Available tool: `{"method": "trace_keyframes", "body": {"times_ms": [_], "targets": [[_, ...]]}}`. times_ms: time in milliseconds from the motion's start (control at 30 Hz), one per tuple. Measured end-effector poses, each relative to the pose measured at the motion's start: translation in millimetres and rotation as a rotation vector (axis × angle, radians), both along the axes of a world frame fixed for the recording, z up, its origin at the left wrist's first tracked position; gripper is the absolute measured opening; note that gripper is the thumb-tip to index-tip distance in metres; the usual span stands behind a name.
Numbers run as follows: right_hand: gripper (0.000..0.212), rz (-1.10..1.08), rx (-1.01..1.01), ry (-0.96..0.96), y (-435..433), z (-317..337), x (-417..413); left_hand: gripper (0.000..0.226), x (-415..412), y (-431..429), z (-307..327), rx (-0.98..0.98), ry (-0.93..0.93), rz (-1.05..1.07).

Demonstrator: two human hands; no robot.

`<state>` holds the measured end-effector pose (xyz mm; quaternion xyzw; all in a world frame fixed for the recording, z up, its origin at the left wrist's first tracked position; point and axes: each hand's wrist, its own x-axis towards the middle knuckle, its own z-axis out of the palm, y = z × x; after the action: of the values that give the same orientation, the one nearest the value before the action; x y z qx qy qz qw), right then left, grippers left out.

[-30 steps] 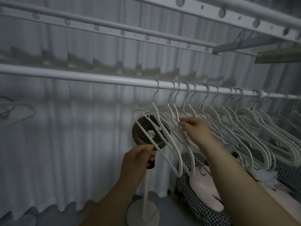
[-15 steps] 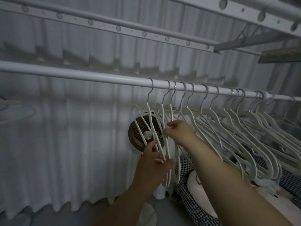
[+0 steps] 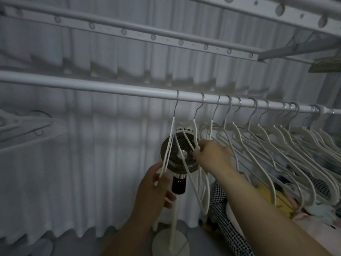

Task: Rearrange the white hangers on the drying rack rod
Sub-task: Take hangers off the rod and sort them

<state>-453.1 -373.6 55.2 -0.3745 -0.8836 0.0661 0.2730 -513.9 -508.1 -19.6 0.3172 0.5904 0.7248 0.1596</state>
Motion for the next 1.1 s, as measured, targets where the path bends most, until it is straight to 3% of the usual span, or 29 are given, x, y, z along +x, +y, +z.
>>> {"method": "trace_keyframes", "body": {"times_ms": [100, 300, 433, 633, 900, 1100], "targets": [[0.014, -0.019, 0.098, -0.056, -23.4, 1.9, -15.0, 0.024, -21.1, -28.3, 0.2, -0.025, 0.05, 0.056], [0.019, 0.054, 0.051, -0.027, -75.6, -1.0, -56.5, 0.027, -61.0, -82.4, -0.5, -0.06, 0.099, 0.139], [0.014, 0.192, -0.122, 0.06, -107.8, -8.1, -87.3, 0.034, -87.9, -117.5, -2.2, -0.066, 0.07, 0.211], [0.042, 0.394, -0.428, 0.249, -163.0, -17.1, -136.5, 0.035, -125.2, -175.5, -1.9, -0.093, 0.057, 0.286], [0.038, 0.523, -0.766, 0.58, -241.3, -28.1, -195.6, 0.03, -168.8, -246.8, 1.9, -0.131, 0.079, 0.376], [0.039, 0.594, -0.852, 0.658, -272.9, -27.2, -213.6, 0.029, -186.0, -275.8, 3.2, -0.128, 0.082, 0.429]]}}
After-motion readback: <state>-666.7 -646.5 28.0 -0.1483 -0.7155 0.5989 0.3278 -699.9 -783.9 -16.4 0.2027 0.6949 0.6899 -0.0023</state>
